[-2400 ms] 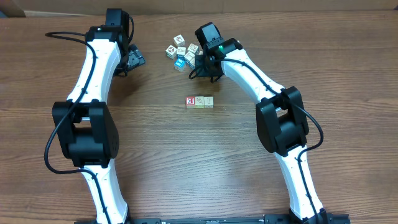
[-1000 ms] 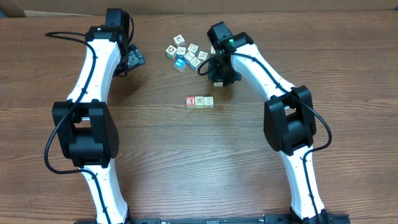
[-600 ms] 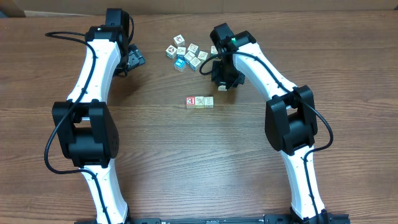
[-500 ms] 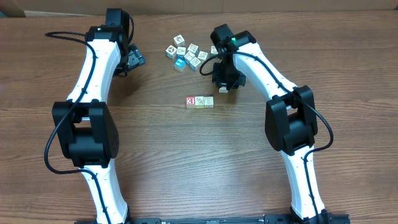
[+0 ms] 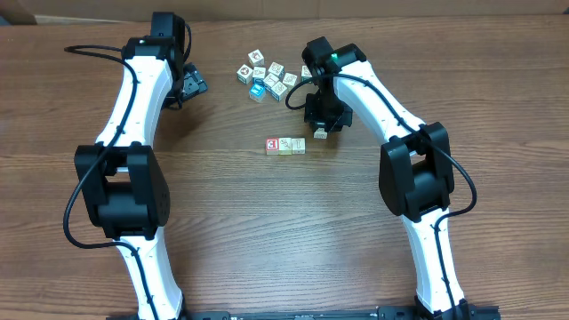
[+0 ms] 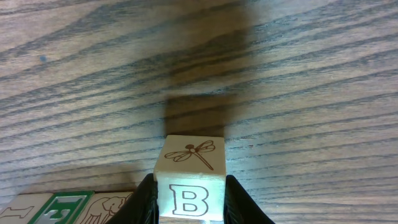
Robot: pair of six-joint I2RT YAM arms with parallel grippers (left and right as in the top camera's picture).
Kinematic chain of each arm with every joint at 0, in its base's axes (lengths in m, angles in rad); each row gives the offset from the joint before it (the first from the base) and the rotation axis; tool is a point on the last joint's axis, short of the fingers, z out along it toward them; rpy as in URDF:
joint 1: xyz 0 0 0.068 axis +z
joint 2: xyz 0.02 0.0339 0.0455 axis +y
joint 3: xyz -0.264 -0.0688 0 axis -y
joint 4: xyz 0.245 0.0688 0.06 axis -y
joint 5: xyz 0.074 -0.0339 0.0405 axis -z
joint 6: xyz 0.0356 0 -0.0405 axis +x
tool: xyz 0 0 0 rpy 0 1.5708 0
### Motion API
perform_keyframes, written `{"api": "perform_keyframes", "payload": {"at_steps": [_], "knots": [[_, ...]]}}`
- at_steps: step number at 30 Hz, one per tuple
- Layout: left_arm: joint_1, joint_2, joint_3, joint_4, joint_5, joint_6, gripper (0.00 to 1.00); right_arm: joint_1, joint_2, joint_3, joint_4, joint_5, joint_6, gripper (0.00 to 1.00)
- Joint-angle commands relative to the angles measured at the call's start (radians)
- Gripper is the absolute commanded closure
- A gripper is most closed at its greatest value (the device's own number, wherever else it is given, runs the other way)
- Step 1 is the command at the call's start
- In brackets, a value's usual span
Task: Form a horizontal line
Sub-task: 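Close the right gripper on the B block and lift it, then carry the B block down and set it right of the row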
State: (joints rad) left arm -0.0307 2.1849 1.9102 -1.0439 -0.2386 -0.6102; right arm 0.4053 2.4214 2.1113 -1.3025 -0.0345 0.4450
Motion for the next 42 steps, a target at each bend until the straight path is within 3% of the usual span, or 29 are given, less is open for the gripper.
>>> {"api": "perform_keyframes", "payload": {"at_steps": [1, 24, 40, 42], "knots": [[-0.003, 0.018, 0.023, 0.002, 0.004, 0.005, 0.00, -0.001, -0.015, 0.005, 0.003, -0.012, 0.004, 0.76], [-0.003, 0.018, 0.023, 0.002, 0.004, 0.005, 0.00, -0.001, -0.014, 0.003, 0.023, -0.012, 0.004, 0.76], [-0.003, 0.018, 0.023, 0.002, 0.004, 0.005, 0.00, -0.001, -0.014, -0.018, 0.033, -0.012, 0.003, 0.71], [-0.002, 0.018, 0.023, 0.002, 0.004, 0.005, 0.00, -0.001, -0.014, -0.018, 0.033, -0.012, 0.003, 0.66]]}}
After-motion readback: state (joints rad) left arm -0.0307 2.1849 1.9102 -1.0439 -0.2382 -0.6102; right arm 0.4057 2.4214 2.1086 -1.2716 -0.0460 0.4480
